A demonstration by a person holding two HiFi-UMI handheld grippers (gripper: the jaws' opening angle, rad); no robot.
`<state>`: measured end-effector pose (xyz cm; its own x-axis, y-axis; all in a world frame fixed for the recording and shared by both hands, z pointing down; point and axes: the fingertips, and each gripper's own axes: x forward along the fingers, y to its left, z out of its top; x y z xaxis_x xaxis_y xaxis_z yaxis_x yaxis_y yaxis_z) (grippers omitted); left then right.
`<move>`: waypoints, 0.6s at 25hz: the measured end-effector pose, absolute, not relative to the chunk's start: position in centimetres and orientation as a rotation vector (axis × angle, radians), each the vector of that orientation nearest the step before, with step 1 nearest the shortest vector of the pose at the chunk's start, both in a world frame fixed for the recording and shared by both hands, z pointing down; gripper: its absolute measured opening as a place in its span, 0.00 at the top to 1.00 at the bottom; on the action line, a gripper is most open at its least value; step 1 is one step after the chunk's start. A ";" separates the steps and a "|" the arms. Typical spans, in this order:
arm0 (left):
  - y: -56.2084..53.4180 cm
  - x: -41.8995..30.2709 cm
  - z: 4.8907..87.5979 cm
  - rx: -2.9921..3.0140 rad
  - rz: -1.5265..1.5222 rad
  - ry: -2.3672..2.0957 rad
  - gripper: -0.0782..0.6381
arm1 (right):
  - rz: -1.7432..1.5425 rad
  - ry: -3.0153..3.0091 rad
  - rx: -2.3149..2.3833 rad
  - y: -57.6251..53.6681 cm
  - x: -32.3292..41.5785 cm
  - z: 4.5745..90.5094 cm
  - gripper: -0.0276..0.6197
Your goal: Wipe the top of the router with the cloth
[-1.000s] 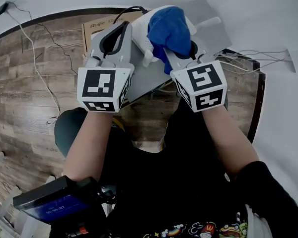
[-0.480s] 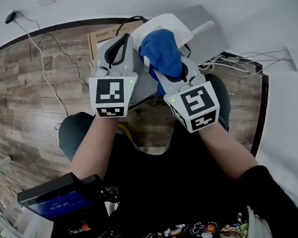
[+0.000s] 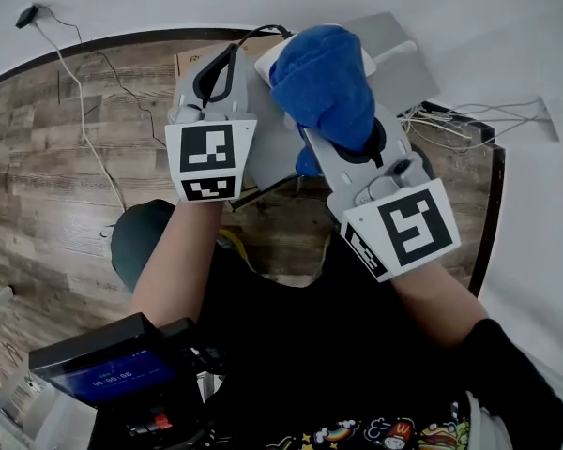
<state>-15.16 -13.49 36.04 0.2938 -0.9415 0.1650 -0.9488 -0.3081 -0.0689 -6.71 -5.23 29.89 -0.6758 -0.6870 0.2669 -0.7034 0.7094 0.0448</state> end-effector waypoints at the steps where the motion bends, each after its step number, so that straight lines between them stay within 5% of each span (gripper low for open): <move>1: -13.5 -15.4 36.0 2.491 0.264 -1.826 0.89 | 0.074 -2.681 1.100 -4.9 -7.1 28.8 0.78; 5: -13.3 -16.2 36.1 2.479 0.268 -1.850 0.89 | 0.039 -2.789 0.978 -2.7 -9.9 26.4 0.78; 15: -12.5 -19.1 36.4 2.382 0.264 -1.925 0.89 | 0.323 -2.631 0.817 -0.1 -10.4 37.8 0.78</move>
<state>-19.13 -12.48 36.42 0.2016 -0.9637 0.1753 -0.9753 -0.2141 -0.0552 -10.41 -0.06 37.80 -0.7655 -0.4983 0.4070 -0.5819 0.8062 -0.1074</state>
